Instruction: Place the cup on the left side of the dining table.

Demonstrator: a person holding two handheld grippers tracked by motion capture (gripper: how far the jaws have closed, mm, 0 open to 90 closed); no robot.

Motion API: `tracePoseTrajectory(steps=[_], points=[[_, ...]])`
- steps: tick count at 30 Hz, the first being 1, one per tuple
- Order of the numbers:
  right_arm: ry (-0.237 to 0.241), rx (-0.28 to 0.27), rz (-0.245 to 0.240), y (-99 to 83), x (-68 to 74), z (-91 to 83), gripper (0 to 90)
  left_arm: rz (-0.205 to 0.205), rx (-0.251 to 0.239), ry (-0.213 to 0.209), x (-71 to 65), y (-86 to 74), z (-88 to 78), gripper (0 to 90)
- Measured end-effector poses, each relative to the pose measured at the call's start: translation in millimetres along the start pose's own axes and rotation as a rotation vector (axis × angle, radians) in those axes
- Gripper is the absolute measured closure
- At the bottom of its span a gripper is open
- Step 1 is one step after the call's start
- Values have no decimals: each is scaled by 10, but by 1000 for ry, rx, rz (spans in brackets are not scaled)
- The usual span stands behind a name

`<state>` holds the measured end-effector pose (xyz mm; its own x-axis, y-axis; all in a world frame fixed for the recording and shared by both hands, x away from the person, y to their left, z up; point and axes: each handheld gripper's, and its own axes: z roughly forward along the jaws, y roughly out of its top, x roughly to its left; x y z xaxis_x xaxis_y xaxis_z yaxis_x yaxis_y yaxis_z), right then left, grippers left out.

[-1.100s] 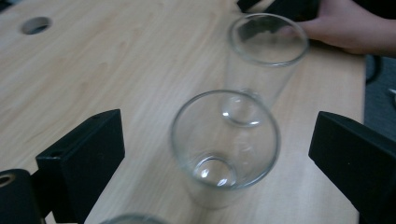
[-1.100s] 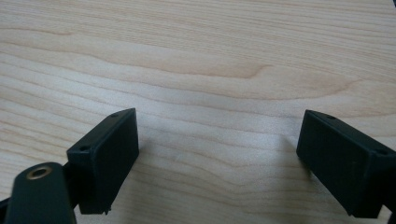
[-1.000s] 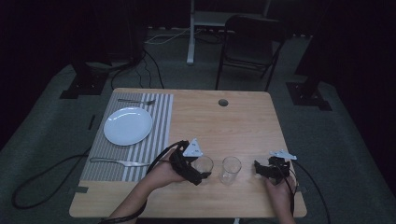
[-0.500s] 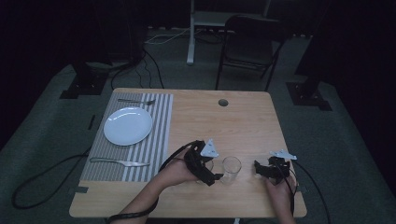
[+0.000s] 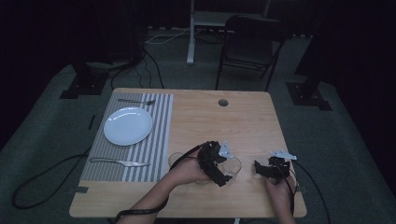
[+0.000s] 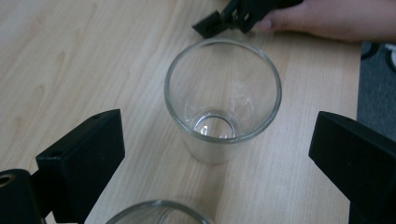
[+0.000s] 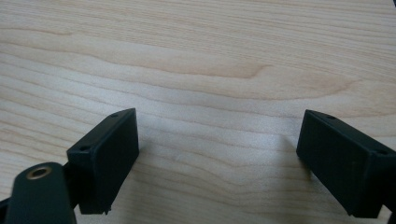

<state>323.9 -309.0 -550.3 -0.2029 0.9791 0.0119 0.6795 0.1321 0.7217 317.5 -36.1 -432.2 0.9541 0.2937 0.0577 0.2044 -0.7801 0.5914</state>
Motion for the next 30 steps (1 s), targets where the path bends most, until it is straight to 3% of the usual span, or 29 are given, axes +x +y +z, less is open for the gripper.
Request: tracePoseTrajectory(steps=[11, 14, 17, 21, 30], points=[[0, 0, 0, 0, 0, 0, 125, 8, 84, 3, -28, 176, 197, 59], [0, 0, 0, 0, -1, 0, 125, 39, 115, -4, -49, 232, 253, 170], [0, 0, 0, 0, -1, 0, 125, 0, 132, 14, -38, 279, 300, 213], [0, 0, 0, 0, -1, 0, 125, 10, 167, 24, -64, 320, 368, 273], [0, 0, 0, 0, 0, 0, 125, -16, 158, -10, -32, 321, 363, 290]])
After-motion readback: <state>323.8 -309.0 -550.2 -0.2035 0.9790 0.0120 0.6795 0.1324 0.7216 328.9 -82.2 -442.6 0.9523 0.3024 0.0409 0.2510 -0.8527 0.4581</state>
